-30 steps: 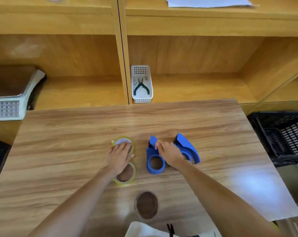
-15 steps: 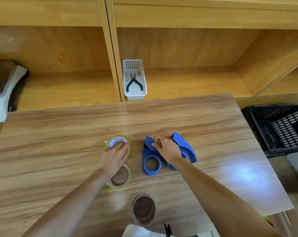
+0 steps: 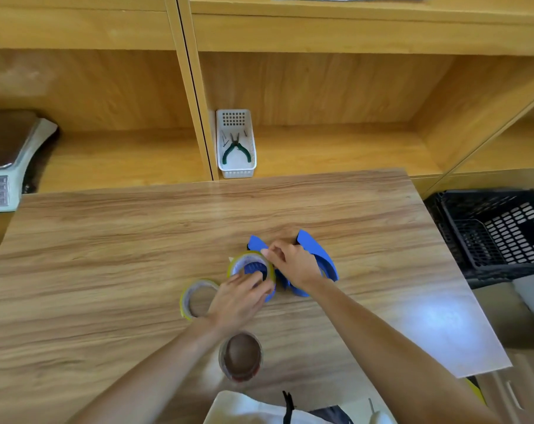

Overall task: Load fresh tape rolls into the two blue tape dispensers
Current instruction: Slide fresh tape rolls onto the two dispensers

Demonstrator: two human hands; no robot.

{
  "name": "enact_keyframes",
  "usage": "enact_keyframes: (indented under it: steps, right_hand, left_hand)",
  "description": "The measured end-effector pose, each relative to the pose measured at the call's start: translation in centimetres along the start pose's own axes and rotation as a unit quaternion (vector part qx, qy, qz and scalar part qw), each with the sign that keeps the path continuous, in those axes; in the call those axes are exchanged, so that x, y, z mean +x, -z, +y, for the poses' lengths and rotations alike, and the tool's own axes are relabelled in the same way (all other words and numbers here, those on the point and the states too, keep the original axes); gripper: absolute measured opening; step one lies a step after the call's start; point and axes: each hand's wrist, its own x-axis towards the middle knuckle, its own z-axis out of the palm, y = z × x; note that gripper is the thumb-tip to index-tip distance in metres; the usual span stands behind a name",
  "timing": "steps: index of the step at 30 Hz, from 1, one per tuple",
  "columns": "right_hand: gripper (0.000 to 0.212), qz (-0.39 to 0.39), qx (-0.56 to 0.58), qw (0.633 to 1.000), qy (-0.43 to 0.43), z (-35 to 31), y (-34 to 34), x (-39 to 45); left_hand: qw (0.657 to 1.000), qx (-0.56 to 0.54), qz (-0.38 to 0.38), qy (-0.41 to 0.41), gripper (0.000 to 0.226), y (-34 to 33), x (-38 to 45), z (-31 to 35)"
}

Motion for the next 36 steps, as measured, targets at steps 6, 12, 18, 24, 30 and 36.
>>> enact_keyframes:
  steps: [6, 12, 18, 24, 30, 36]
  right_hand:
    - [0.038, -0.059, -0.115, 0.991, 0.036, 1.1, -0.3, -1.1]
    - [0.031, -0.034, -0.217, 0.974, 0.064, 0.5, -0.3, -1.2]
    - [0.039, -0.037, -0.246, 0.967, 0.060, 0.5, -0.6, -1.1]
    - [0.038, -0.044, -0.179, 0.982, 0.034, 1.5, -0.5, -0.6]
    - [0.034, -0.035, -0.105, 0.994, 0.003, 2.2, -0.4, 0.2]
    - [0.034, -0.029, -0.075, 0.997, -0.007, 1.4, -0.3, 0.2]
  left_hand:
    - [0.999, 0.010, -0.041, 0.000, 0.012, -1.5, -0.1, 2.1]
    - [0.992, -0.001, -0.119, 0.041, 0.049, -2.3, 0.4, 2.7]
    - [0.978, -0.015, -0.201, 0.058, 0.062, -2.5, 0.4, 2.4]
    - [0.980, -0.002, -0.196, 0.039, 0.069, -3.1, 1.3, 2.4]
    - [0.985, -0.002, -0.171, 0.020, 0.071, -3.0, 1.7, 2.4]
    - [0.978, -0.047, -0.197, 0.056, 0.069, -3.5, 1.5, 1.6]
